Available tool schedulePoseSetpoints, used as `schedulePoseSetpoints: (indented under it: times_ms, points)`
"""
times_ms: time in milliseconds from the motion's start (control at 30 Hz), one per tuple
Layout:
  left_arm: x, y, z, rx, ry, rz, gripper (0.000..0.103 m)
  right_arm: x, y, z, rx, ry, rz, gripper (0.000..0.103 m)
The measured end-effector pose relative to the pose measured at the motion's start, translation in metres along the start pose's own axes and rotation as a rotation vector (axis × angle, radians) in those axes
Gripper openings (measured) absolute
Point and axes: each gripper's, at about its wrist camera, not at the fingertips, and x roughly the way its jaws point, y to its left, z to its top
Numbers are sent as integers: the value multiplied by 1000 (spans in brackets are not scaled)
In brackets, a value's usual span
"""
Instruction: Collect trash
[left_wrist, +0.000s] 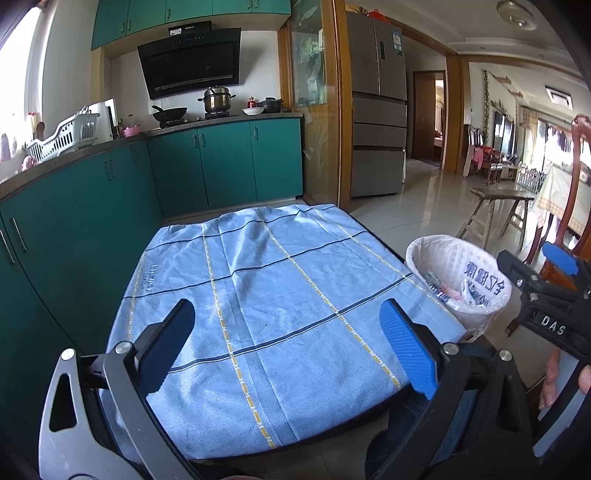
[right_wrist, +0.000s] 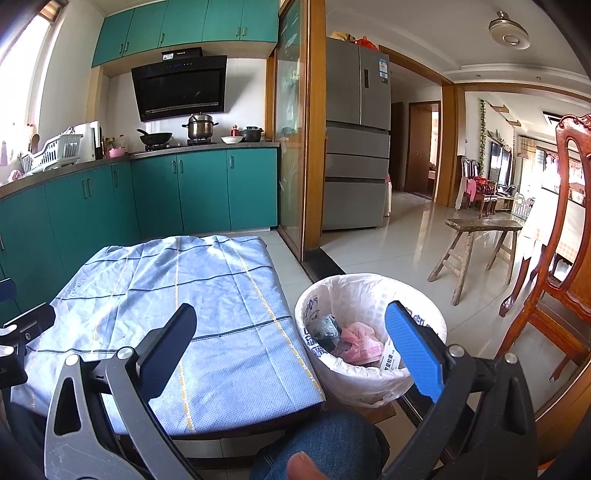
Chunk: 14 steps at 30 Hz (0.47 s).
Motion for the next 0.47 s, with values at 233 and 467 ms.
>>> schedulePoseSetpoints:
  times_ms: [233, 467]
  points:
    - [4, 0, -2, -4, 3, 9, 100, 3, -1, -2, 0, 9, 0, 100]
    - [31, 3, -8, 53, 63, 85, 100, 0, 1, 1, 6, 3, 45, 100]
